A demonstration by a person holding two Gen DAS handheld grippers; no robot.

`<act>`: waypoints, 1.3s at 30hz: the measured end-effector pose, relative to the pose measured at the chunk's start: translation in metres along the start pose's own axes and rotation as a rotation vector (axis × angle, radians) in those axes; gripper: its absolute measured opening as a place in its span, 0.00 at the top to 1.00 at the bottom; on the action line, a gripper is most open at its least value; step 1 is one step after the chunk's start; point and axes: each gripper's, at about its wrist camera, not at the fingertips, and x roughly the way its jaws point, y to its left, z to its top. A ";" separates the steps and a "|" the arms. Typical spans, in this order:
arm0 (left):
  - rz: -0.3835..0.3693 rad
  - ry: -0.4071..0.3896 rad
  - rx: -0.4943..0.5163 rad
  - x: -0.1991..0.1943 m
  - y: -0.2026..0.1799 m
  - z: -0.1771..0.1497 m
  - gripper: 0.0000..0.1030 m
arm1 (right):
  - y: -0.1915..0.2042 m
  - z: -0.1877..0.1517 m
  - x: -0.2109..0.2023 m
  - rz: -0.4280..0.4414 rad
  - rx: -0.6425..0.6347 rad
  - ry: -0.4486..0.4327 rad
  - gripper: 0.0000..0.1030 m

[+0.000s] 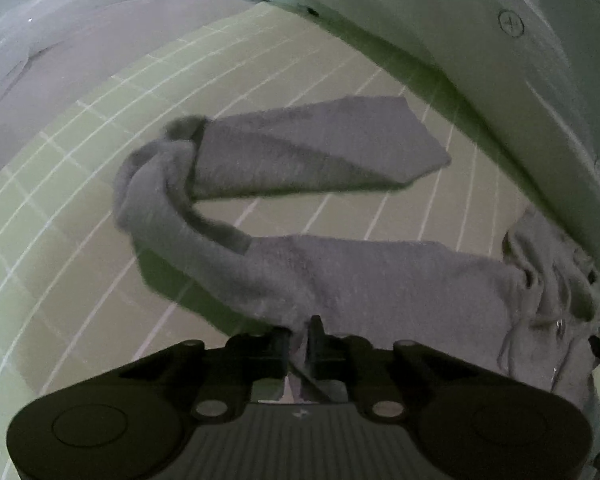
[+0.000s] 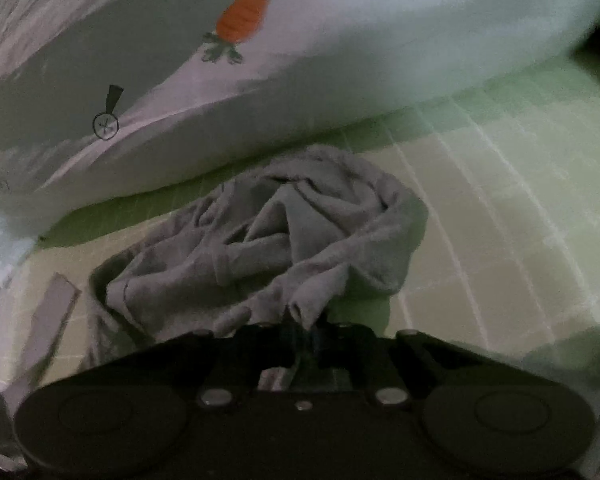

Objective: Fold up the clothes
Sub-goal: 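Pull the hem with the left gripper to straighten the hoodie body, then grasp a hoodie sleeve cuff with the left gripper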

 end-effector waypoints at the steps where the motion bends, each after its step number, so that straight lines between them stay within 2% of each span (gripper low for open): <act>1: -0.007 -0.010 0.007 0.003 -0.003 0.005 0.91 | 0.002 0.005 0.002 -0.021 -0.022 -0.018 0.94; 3: -0.029 -0.033 0.023 0.004 -0.011 0.015 0.91 | 0.003 0.022 0.007 -0.053 -0.033 -0.054 0.95; 5: -0.034 -0.040 0.043 0.007 -0.020 0.023 0.90 | 0.002 0.032 0.010 -0.036 -0.025 -0.048 0.95; 8: -0.020 -0.029 0.086 0.007 -0.028 0.023 0.82 | 0.001 0.041 0.012 -0.021 -0.028 -0.032 0.89; 10: -0.031 -0.024 0.121 0.001 -0.025 0.014 0.64 | -0.001 0.028 -0.011 -0.042 -0.057 -0.068 0.50; 12: -0.051 -0.015 0.144 -0.012 -0.015 -0.001 0.52 | -0.006 0.011 -0.038 -0.055 -0.071 -0.102 0.39; 13: -0.054 -0.009 0.156 -0.018 -0.010 -0.009 0.47 | -0.013 0.000 -0.054 -0.054 -0.064 -0.110 0.37; 16: -0.058 0.012 0.197 -0.034 0.006 -0.033 0.43 | -0.039 -0.040 -0.096 -0.072 0.001 -0.082 0.35; 19: -0.050 0.054 0.226 -0.047 0.023 -0.065 0.42 | -0.061 -0.080 -0.129 -0.089 0.060 -0.025 0.35; 22: -0.064 0.091 0.195 -0.055 0.040 -0.091 0.42 | -0.075 -0.116 -0.151 -0.087 0.082 0.040 0.35; 26: -0.071 0.088 0.149 -0.064 0.052 -0.116 0.42 | -0.081 -0.147 -0.172 0.019 0.141 0.095 0.35; 32: -0.066 0.081 0.105 -0.078 0.056 -0.141 0.42 | -0.071 -0.177 -0.181 0.104 0.071 0.172 0.35; 36: -0.067 0.067 0.114 -0.085 0.054 -0.159 0.44 | -0.070 -0.189 -0.186 0.173 0.039 0.215 0.36; 38: -0.042 0.051 0.122 -0.087 0.053 -0.164 0.53 | -0.070 -0.194 -0.188 0.212 0.026 0.238 0.51; 39: -0.016 0.048 0.134 -0.088 0.051 -0.165 0.64 | -0.071 -0.196 -0.189 0.244 0.031 0.265 0.80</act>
